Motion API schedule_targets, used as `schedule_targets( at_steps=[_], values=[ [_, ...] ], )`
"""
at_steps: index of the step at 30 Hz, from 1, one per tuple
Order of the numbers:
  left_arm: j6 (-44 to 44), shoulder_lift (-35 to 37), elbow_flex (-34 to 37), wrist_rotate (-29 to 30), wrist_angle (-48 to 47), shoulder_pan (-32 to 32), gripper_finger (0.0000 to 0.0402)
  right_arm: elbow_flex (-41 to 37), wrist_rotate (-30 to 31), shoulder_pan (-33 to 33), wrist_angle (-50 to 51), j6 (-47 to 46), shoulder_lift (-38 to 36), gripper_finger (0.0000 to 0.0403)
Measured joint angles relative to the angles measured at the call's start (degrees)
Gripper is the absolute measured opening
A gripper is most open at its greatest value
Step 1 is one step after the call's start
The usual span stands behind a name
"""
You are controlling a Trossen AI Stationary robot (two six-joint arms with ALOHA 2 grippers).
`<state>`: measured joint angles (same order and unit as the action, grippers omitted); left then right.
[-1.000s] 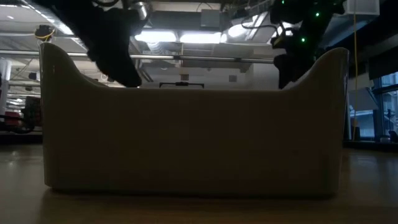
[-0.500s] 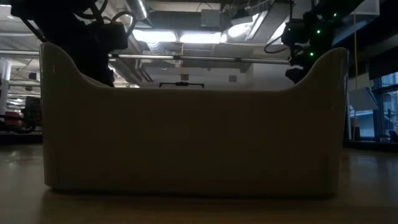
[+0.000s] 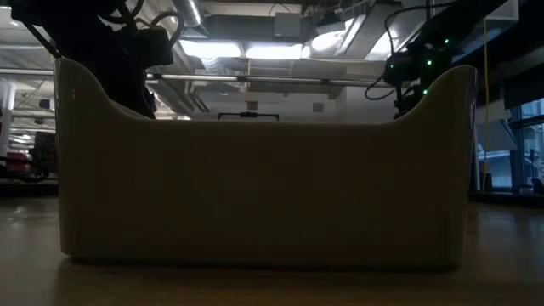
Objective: Sort spices by type
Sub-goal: Put the top white seasoning bottle into the black bin
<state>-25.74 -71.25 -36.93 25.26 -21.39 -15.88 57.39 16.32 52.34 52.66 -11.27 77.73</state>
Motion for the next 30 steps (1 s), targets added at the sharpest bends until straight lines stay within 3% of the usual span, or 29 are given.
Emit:
schedule_targets(
  at_steps=[23,30],
  values=[
    [-0.87,-0.06,-0.02,0.04,0.26,0.07,0.0301,-0.02,-2.18,-0.15,0.17,9.61,9.13,0.0379],
    [-0.81,-0.06,-0.02,0.04,1.05,0.07,0.0301,-0.02,-1.9,-0.15,0.22,10.16,10.88,0.0325]
  ],
)
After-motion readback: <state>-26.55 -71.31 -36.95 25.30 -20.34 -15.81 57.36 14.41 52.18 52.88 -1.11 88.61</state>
